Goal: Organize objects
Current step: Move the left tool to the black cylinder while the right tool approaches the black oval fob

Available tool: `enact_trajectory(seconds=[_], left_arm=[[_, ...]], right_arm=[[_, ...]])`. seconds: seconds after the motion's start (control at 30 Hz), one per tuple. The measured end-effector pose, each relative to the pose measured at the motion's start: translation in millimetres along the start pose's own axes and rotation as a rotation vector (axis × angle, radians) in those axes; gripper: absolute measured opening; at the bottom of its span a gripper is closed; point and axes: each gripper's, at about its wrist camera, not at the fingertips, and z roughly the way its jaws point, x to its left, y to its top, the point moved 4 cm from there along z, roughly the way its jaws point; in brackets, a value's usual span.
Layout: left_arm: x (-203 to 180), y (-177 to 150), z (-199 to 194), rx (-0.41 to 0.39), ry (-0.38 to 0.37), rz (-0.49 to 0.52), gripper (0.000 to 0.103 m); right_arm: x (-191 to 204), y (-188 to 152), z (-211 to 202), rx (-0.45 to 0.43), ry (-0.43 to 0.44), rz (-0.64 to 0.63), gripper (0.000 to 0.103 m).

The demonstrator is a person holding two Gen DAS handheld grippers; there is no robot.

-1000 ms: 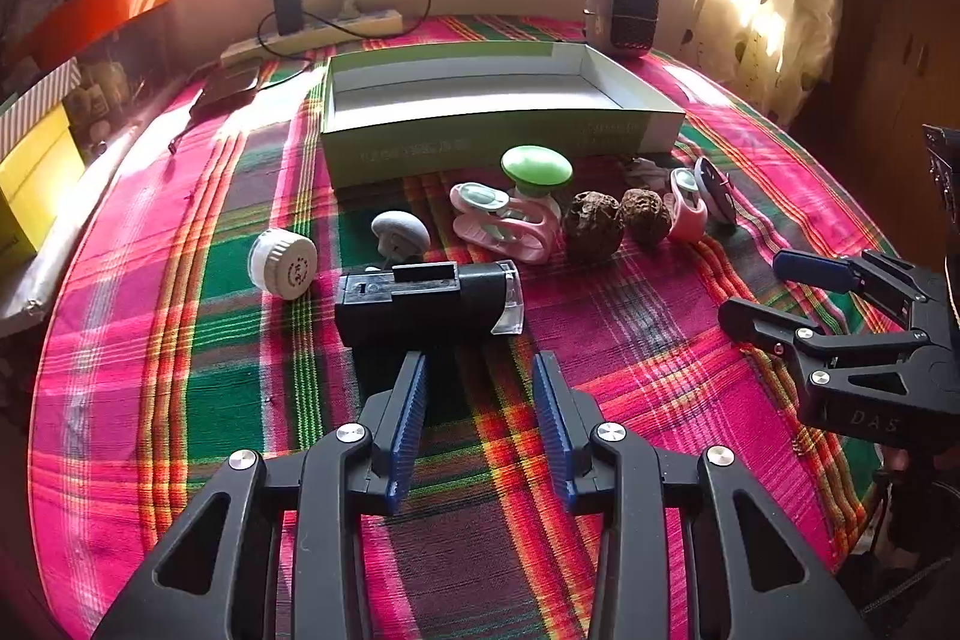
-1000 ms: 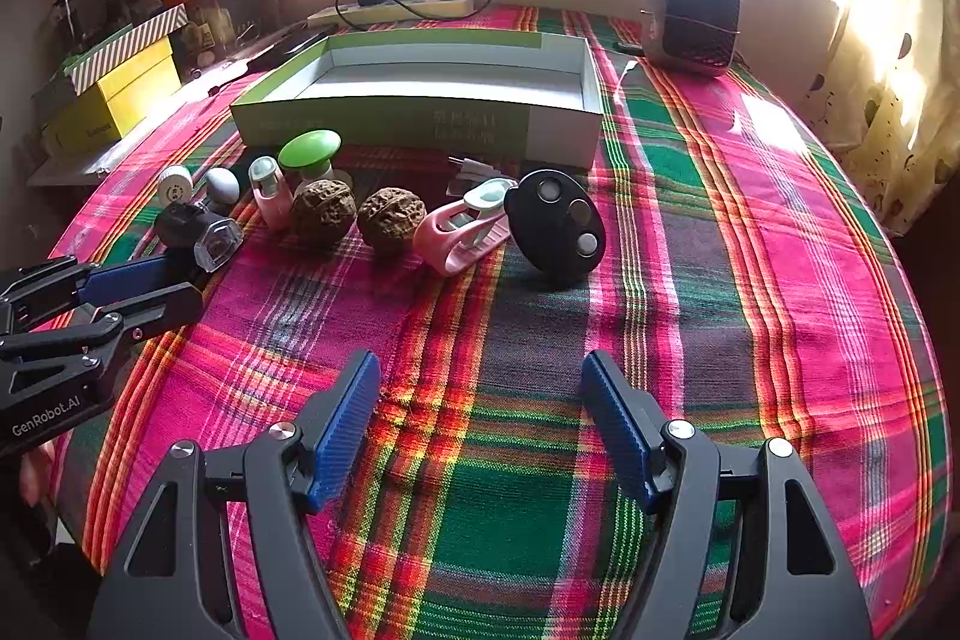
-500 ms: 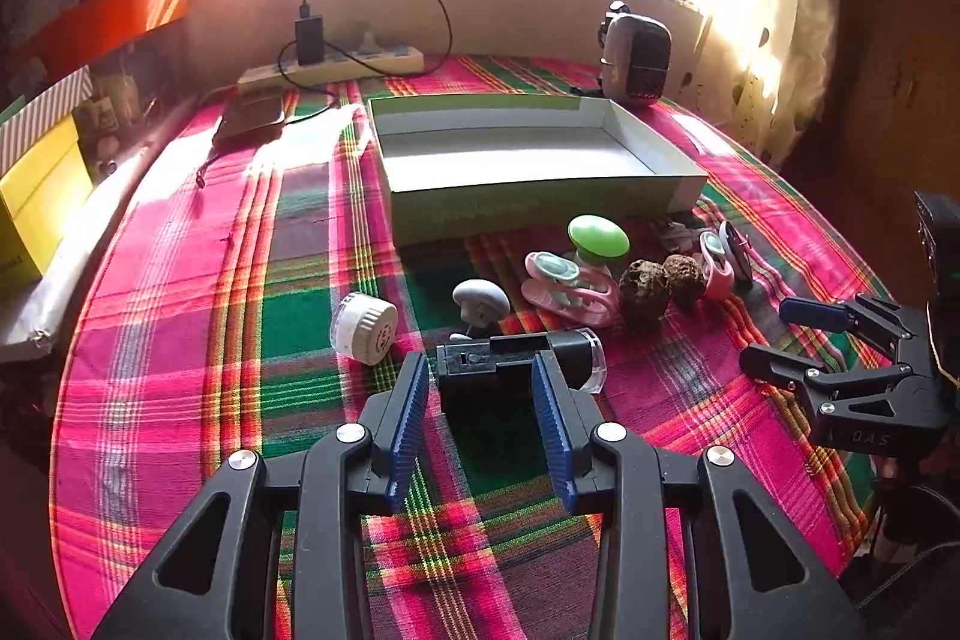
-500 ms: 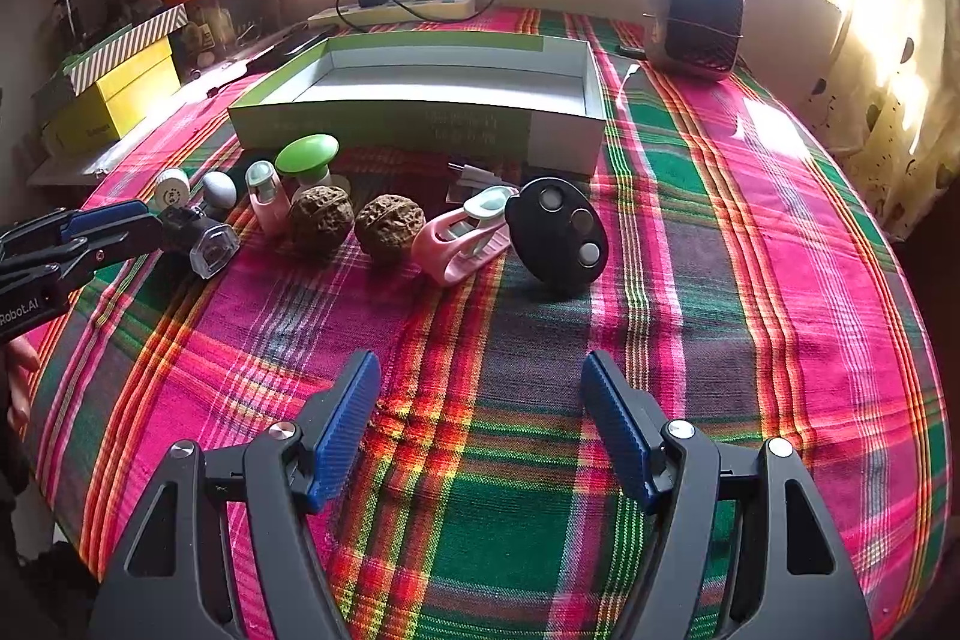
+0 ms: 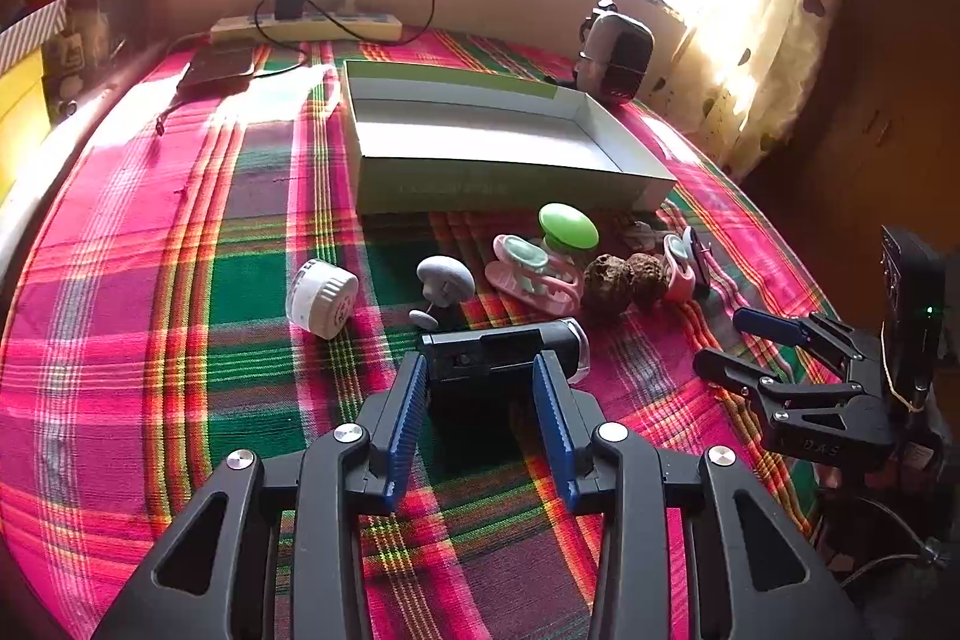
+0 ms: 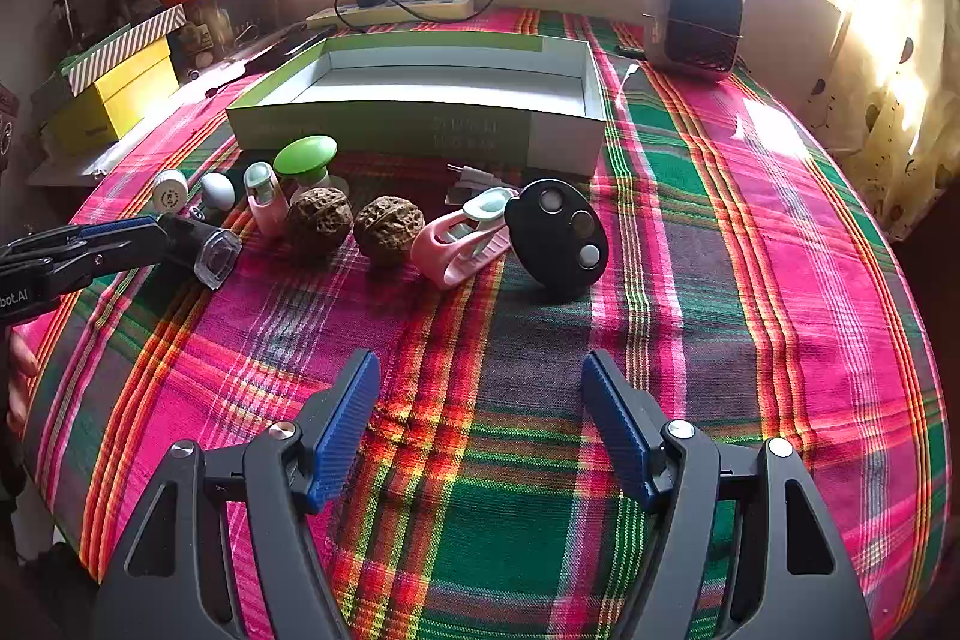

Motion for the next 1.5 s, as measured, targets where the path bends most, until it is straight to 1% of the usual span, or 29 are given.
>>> enact_trajectory(seconds=[0.17, 0.33, 0.47, 0.67, 0.7, 0.77, 0.83, 0.93, 1.1, 1.17, 1.27, 1.33, 1.5], left_arm=[[-9.7, -8.6, -1.2, 0.017, -0.023, -0.001, 0.034], [-17.8, -15.9, -1.7, 0.042, -0.042, 0.036, 0.034], [-11.2, -15.5, -2.1, 0.052, -0.010, 0.063, 0.034], [-9.5, -2.0, -5.3, 0.012, 0.016, 0.132, 0.034], [-10.7, -0.2, -4.3, 0.011, 0.010, 0.147, 0.034], [-14.2, 1.2, -1.8, 0.016, -0.029, 0.179, 0.035], [-17.6, 2.5, -0.6, 0.013, -0.039, 0.213, 0.035], [-15.9, 5.7, 1.8, 0.011, -0.026, 0.222, 0.036], [-13.9, 7.0, 6.4, 0.032, -0.053, 0.236, 0.036], [-15.3, 6.6, 7.5, 0.037, -0.051, 0.255, 0.036], [-16.2, 7.8, 9.0, 0.039, -0.062, 0.259, 0.036], [-17.0, 8.1, 11.7, 0.045, -0.057, 0.266, 0.036], [-23.6, 6.6, 16.5, 0.066, -0.077, 0.309, 0.036]], right_arm=[[0.4, -0.4, -0.3, 0.000, -0.001, 0.001, 0.070], [0.6, -0.6, -0.3, 0.000, -0.001, 0.001, 0.070], [0.6, -1.0, -0.3, 0.000, -0.001, 0.001, 0.070], [0.2, -1.2, -0.1, -0.001, -0.001, 0.001, 0.070], [0.0, -1.0, 0.1, -0.001, -0.001, 0.001, 0.070], [0.2, -1.1, 0.0, -0.001, -0.001, 0.001, 0.070], [0.0, -0.9, 0.3, -0.001, -0.001, 0.001, 0.070], [0.1, -0.4, 0.1, 0.000, -0.002, 0.000, 0.070], [0.1, 0.4, 0.3, 0.000, -0.002, 0.000, 0.070], [0.4, 0.6, 0.4, 0.000, -0.002, 0.000, 0.070], [0.1, 0.3, 0.3, 0.000, -0.002, 0.000, 0.070], [0.3, 0.4, 0.3, 0.000, -0.002, 0.000, 0.070], [1.0, 0.8, 0.3, 0.000, -0.002, 0.000, 0.070]])
